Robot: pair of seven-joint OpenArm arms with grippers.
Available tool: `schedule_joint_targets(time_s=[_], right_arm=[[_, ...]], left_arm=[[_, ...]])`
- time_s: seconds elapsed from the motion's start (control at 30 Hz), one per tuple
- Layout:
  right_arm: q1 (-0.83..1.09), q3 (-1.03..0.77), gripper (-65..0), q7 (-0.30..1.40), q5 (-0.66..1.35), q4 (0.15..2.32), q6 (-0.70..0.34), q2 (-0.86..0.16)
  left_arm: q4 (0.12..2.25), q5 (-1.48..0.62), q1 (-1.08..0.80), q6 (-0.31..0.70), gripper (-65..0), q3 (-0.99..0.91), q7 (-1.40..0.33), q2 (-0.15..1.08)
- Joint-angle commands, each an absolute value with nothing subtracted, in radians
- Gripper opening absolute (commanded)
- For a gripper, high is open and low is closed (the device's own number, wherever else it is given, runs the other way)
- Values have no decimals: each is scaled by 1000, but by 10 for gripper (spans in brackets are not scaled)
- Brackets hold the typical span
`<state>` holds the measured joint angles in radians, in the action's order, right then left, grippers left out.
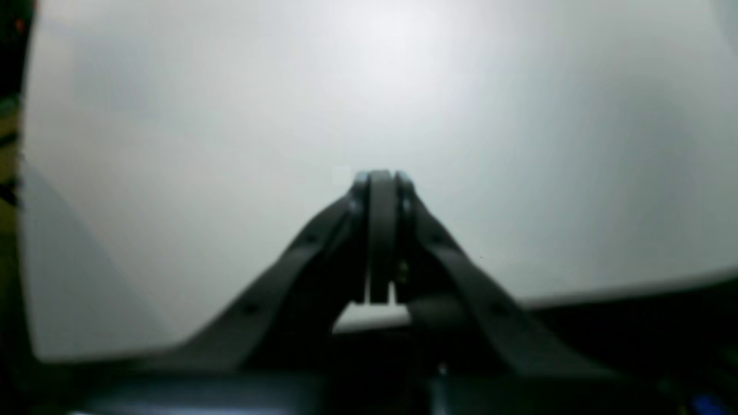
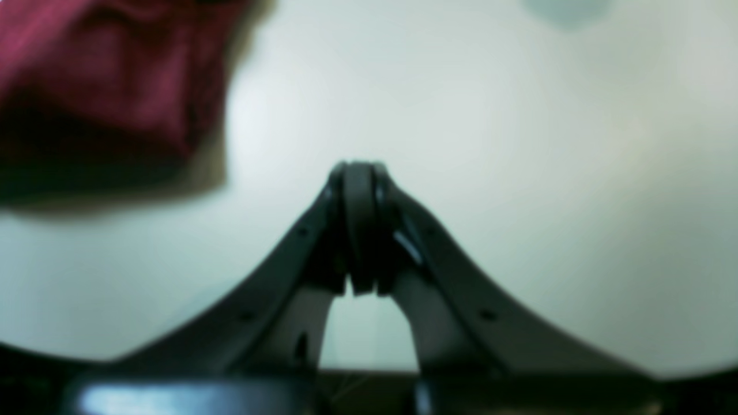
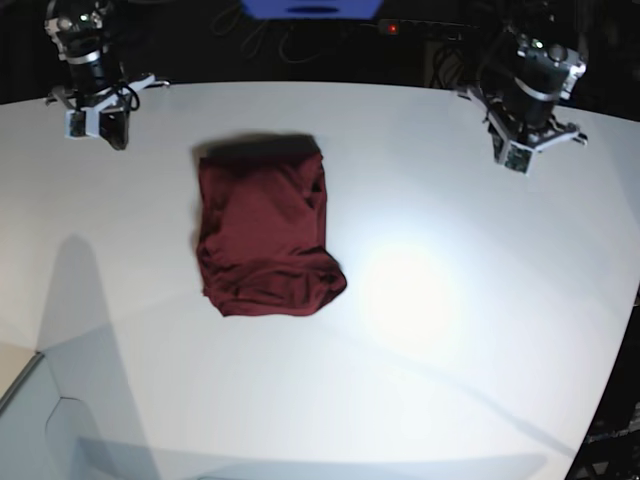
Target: Layout the t-shirt on the table in an organized manner, then fold the t-shirt properly
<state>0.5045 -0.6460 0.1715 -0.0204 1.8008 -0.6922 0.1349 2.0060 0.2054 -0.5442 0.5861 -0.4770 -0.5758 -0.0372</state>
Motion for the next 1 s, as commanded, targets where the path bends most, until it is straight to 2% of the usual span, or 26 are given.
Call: schedule_joint_targets(time_s=[0.0, 0.3, 0.5, 0.7, 0.77, 0.97], right_arm=[[529, -657, -650, 150, -1, 1821, -698, 134], [743, -662, -650, 142, 156, 1831, -698, 128], [794, -653, -650, 142, 168, 1735, -698, 134], [769, -627, -650, 140, 163, 1498, -698, 127], [742, -601, -650, 122, 162, 1408, -698, 116], [654, -524, -650, -104, 162, 1024, -698, 68]], left_arm=[[2026, 196, -575, 582, -648, -481, -559, -44], [2005, 145, -759, 582, -648, -473, -559, -145], [1807, 127, -727, 582, -648, -472, -555, -127], [1383, 114, -598, 582, -648, -472, -414, 10], [1173, 114, -529, 582, -648, -472, -343, 64], [475, 119, -277, 582, -648, -472, -41, 194]])
